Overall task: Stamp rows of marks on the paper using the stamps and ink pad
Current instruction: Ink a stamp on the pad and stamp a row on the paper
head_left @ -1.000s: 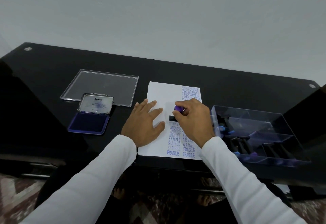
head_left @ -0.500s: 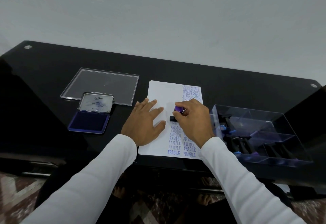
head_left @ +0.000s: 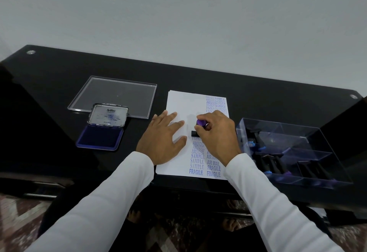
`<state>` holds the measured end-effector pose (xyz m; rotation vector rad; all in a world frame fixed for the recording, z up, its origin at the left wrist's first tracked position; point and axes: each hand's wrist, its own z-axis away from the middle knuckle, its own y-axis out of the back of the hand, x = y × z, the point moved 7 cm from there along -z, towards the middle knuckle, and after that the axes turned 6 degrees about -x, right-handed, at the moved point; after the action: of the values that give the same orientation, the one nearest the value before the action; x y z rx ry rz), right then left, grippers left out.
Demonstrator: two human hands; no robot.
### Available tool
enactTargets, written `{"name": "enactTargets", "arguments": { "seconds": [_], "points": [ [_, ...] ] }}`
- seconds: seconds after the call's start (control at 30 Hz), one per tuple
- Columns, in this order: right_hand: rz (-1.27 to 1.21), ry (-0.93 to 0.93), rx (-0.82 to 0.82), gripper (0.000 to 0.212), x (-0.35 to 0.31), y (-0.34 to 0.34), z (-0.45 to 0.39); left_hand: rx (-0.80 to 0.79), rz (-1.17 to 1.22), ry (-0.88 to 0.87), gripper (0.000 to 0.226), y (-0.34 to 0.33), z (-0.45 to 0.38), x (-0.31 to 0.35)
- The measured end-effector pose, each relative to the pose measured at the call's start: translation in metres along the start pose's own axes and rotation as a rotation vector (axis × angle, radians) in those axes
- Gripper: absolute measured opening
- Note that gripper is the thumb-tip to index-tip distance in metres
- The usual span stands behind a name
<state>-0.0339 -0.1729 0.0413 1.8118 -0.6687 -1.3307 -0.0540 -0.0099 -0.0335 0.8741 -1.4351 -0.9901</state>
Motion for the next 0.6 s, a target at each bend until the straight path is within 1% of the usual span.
{"name": "enactTargets", "arguments": {
  "seconds": [0.2, 0.37, 0.6],
  "points": [
    [0.014, 0.015, -0.007, 0.023, -0.0003, -0.0003, -0.0003, 0.001, -0.005, 0.007, 0.062, 0.0003, 0.0001, 0.0001],
    [-0.009, 0.008, -0.027, 0.025, 0.0021, -0.0019, 0.0012, 0.001, 0.001, 0.008, 0.062, 0.0004, 0.0001, -0.0001],
    [-0.018, 0.036, -0.005, 0.022, 0.0031, -0.0002, 0.0005, 0.006, -0.002, 0.001, 0.062, 0.0003, -0.0002, -0.0003]
  ]
}}
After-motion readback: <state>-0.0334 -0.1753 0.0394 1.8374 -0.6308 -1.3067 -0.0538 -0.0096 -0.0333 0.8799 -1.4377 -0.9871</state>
